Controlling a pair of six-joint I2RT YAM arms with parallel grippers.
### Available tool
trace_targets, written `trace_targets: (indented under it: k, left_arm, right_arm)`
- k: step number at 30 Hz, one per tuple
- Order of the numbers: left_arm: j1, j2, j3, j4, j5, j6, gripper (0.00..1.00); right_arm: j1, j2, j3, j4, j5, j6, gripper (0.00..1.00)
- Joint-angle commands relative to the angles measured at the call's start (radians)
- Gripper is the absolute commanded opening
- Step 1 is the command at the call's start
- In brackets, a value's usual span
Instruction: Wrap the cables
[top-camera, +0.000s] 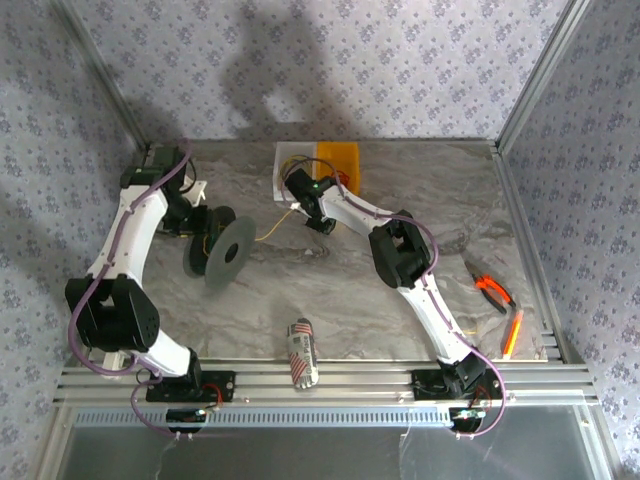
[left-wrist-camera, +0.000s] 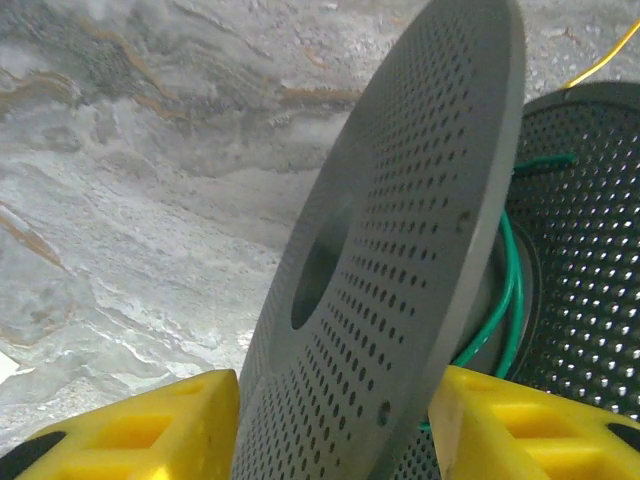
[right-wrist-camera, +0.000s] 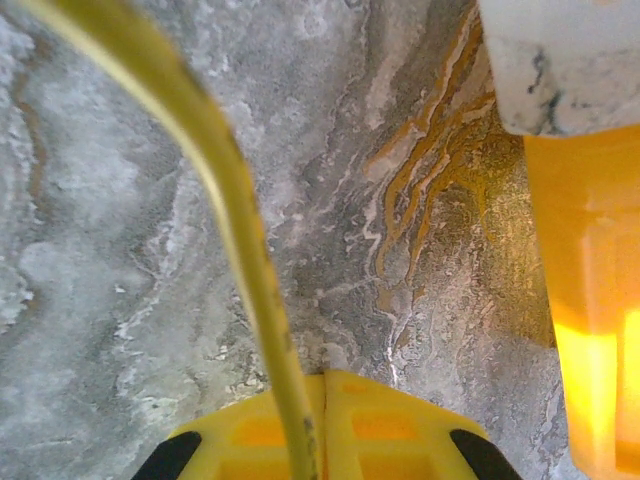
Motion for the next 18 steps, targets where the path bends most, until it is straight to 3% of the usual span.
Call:
trace_targets:
  k: [1, 10, 18]
  left_arm:
    - [0.004, 0.002, -0.017, -0.024, 0.031, 0.01, 0.51]
    - [0.004, 0.057, -0.025, -0.019, 0.048, 0.004, 0.3]
    - [0.004, 0.078, -0.03, -0.002, 0.066, 0.0, 0.18]
  right_arm:
    - [-0.064, 0.114, -0.008, 0.113, -0.011, -0.009, 0.0]
    - [-0.065, 0.117, -0.002, 0.106, -0.016, -0.005, 0.0]
    - [-0.064, 0.123, 0.015, 0.092, -0.015, -0.009, 0.0]
